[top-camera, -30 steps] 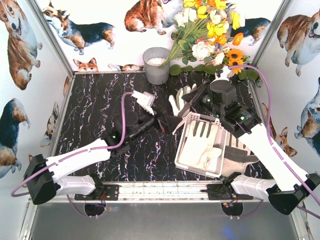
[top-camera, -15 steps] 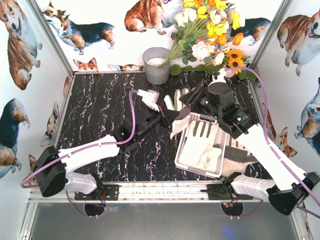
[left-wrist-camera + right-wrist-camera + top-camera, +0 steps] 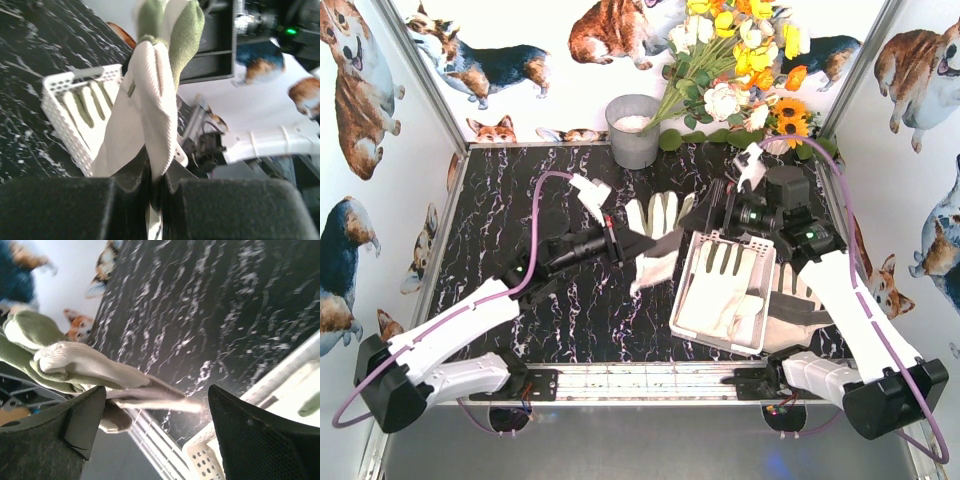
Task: Put the gloves into the storage basket
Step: Place the glove at the center of the board.
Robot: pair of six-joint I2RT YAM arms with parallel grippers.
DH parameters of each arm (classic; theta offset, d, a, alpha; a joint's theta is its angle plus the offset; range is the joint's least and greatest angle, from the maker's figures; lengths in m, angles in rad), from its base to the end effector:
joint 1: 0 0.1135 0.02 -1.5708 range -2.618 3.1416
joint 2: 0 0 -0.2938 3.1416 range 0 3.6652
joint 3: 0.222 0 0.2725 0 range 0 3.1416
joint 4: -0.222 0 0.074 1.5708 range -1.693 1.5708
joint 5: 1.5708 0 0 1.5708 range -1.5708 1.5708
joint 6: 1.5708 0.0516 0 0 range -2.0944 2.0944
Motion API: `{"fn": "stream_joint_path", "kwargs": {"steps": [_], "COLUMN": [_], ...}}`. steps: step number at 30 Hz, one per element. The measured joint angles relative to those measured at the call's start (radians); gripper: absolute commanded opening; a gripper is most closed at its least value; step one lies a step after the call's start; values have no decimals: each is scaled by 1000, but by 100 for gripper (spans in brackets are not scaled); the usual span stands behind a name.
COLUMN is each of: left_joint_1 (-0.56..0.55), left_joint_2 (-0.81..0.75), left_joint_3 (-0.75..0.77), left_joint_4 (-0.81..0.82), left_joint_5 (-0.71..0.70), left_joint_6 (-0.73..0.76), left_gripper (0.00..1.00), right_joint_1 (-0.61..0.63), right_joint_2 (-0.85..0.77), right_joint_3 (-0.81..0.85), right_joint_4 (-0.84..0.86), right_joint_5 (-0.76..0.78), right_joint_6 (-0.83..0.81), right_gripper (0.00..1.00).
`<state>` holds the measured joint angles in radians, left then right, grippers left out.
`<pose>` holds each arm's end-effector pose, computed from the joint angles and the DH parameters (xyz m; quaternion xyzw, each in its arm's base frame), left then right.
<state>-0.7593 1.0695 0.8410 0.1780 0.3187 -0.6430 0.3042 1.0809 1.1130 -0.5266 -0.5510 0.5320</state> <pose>0.1877 -0.2005 0.3632 0.1507 0.7080 -0.5267 0.4456 0.2298 0.1005 0.3853 -0.0446 0.8368 0.4137 0.3559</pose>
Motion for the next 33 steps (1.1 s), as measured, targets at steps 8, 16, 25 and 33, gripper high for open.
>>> {"fn": "stream_joint_path", "kwargs": {"steps": [8, 16, 25, 33], "left_joint_1": [2, 5, 4, -8], "left_joint_2": [-85, -118, -124, -150], "left_joint_3": [0, -38, -72, -72], "left_joint_4": [-52, 2, 39, -158], "left_joint_5": [166, 200, 150, -141], "left_joint_6": [-8, -52, -92, -62], "left_gripper": [0, 0, 26, 86], "right_joint_1": [0, 27, 136, 178], "right_joint_2": [-18, -18, 11, -25], "right_joint_3": [-116, -150, -160, -182], "right_joint_4": [163, 319, 384, 325], "right_joint_5": [-307, -449, -460, -198], "right_joint_6": [8, 69, 82, 72], "right_gripper": [75, 58, 0, 0]}}
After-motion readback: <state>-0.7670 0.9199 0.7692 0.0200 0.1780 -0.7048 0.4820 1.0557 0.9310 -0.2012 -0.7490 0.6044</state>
